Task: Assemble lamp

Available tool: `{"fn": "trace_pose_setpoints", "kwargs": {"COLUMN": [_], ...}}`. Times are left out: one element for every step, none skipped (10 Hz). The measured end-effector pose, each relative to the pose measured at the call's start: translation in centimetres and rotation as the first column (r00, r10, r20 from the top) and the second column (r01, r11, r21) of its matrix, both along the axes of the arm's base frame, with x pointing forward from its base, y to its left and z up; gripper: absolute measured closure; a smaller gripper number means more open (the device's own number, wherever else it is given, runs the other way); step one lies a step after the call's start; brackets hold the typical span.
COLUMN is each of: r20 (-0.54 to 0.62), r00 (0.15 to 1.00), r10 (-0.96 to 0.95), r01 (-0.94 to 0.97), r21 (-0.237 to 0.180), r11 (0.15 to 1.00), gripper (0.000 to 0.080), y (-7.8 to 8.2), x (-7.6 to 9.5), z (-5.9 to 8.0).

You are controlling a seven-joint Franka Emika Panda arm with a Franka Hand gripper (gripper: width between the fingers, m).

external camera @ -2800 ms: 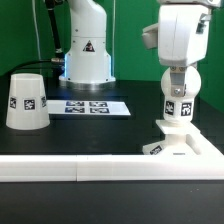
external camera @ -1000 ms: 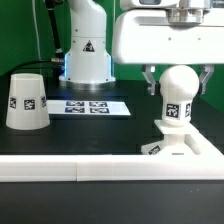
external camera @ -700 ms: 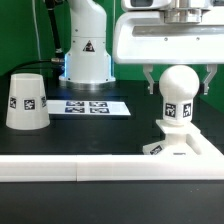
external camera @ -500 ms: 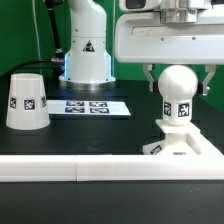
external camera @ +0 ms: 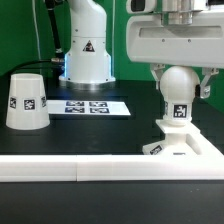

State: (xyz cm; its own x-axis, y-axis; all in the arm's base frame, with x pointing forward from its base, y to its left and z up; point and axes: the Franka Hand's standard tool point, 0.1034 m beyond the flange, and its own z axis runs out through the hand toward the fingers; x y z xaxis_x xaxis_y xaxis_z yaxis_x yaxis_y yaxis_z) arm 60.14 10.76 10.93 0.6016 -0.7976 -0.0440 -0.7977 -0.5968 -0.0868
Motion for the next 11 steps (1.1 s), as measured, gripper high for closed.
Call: {"fn": "trace_pose_setpoints", "kwargs": {"r20": [0.002, 0.008, 0.013, 0.036, 0.044, 0.047, 0.047, 0.048, 0.048, 0.048, 0.043], "r00": [1.000, 0.996, 0.986, 0.959, 0.899, 0.854, 0.827, 0.794, 0.749, 0.718, 0.602], "r10": [0.027, 0.092, 0.167, 0.280, 0.435, 0.518, 0.561, 0.606, 0.661, 0.695, 0.798], "r01": [-0.027, -0.092, -0.166, -0.278, -0.432, -0.515, -0.557, -0.603, -0.657, -0.690, -0.791], "r21": [-0.001, -0.011, -0.025, -0.039, -0.055, -0.063, -0.067, -0.073, -0.079, -0.083, -0.108], "r11": [1.000, 0.996, 0.986, 0.960, 0.900, 0.855, 0.828, 0.795, 0.750, 0.719, 0.602], "gripper": [0.0154, 0.0111, 0.0102, 0.0102, 0.0101, 0.0101, 0.0101, 0.0101, 0.0101, 0.0101, 0.0101], "y": [0.00, 0.01, 0.16, 0.11, -0.07, -0.09, -0.09, -0.11, -0.12, -0.12, -0.25], "x": [0.00, 0.00, -0.01, 0.21, 0.25, 0.26, 0.24, 0.24, 0.24, 0.23, 0.34], "z": [0.00, 0.03, 0.09, 0.13, 0.12, 0.13, 0.09, 0.07, 0.06, 0.05, 0.10]}}
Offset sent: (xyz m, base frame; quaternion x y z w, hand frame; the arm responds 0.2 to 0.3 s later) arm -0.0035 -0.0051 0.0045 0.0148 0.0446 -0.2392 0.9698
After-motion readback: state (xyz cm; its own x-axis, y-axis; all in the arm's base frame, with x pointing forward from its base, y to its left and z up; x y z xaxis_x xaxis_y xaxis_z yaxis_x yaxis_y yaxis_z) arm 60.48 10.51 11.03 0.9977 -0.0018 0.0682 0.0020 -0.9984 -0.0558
